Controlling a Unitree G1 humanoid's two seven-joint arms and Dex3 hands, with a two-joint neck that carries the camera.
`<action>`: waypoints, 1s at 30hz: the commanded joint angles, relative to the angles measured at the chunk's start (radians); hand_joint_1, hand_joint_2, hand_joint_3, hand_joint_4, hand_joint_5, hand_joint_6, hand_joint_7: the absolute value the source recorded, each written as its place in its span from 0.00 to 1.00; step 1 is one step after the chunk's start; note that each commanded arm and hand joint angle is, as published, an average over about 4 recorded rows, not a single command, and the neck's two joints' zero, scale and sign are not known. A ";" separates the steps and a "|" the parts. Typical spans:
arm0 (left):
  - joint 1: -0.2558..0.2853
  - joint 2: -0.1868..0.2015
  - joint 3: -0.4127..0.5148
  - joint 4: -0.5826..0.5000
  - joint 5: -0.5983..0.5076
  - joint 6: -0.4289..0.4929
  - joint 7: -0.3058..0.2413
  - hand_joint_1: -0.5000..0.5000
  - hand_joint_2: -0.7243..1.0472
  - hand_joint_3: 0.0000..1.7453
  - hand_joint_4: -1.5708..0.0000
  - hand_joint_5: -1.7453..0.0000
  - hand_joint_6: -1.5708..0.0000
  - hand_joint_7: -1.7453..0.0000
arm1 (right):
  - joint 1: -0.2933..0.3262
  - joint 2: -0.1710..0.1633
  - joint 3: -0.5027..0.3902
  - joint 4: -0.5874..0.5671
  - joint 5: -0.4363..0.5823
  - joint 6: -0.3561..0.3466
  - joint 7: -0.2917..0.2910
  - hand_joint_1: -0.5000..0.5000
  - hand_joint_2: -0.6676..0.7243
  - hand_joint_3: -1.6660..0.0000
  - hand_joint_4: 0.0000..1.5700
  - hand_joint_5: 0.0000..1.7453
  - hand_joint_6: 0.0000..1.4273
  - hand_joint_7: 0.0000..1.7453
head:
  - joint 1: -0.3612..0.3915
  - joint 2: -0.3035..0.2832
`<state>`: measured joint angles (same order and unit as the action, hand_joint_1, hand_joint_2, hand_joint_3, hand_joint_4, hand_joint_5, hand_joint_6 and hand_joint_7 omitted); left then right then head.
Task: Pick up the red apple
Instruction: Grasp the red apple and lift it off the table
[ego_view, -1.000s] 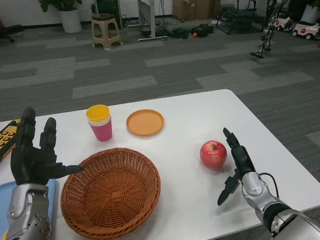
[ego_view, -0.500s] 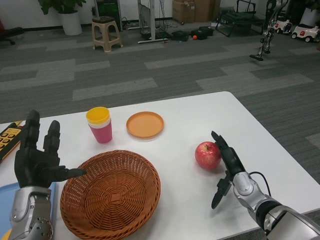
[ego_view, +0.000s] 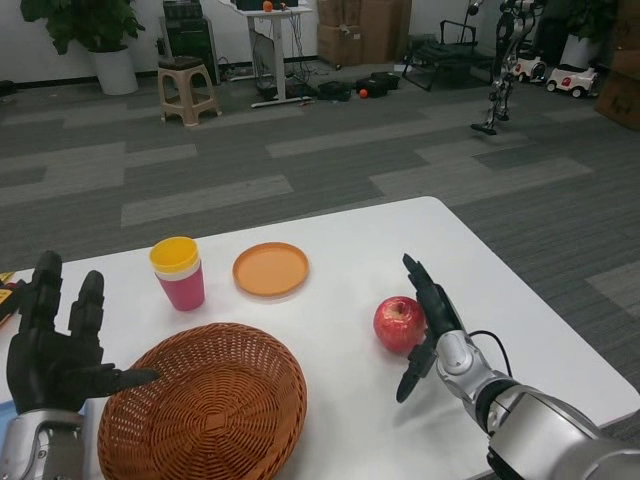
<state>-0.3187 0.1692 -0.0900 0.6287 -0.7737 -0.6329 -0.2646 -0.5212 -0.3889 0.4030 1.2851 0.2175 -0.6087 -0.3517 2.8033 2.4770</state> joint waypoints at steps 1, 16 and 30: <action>-0.008 0.004 0.002 0.005 0.004 0.004 -0.005 0.09 0.35 0.00 1.00 0.82 1.00 0.88 | -0.030 0.008 -0.019 0.018 0.006 0.015 -0.018 0.04 1.00 1.00 0.00 0.00 0.00 0.00 | -0.002 0.000; -0.016 0.003 -0.002 0.011 0.004 0.004 -0.005 0.09 0.35 0.00 1.00 0.85 1.00 0.88 | -0.048 0.019 0.024 0.033 -0.015 0.038 -0.064 0.04 0.70 0.99 0.32 0.00 0.00 0.00 | 0.010 -0.008; -0.019 0.003 0.005 0.013 0.001 0.004 -0.005 0.09 0.35 0.00 1.00 0.85 1.00 0.88 | -0.047 0.021 0.060 0.071 -0.017 0.075 -0.045 0.00 0.05 0.19 0.73 0.29 0.91 0.56 | 0.027 -0.014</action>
<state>-0.3189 0.1691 -0.0914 0.6300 -0.7738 -0.6329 -0.2647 -0.5614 -0.3698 0.4478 1.3364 0.2007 -0.5524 -0.4094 2.8292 2.4638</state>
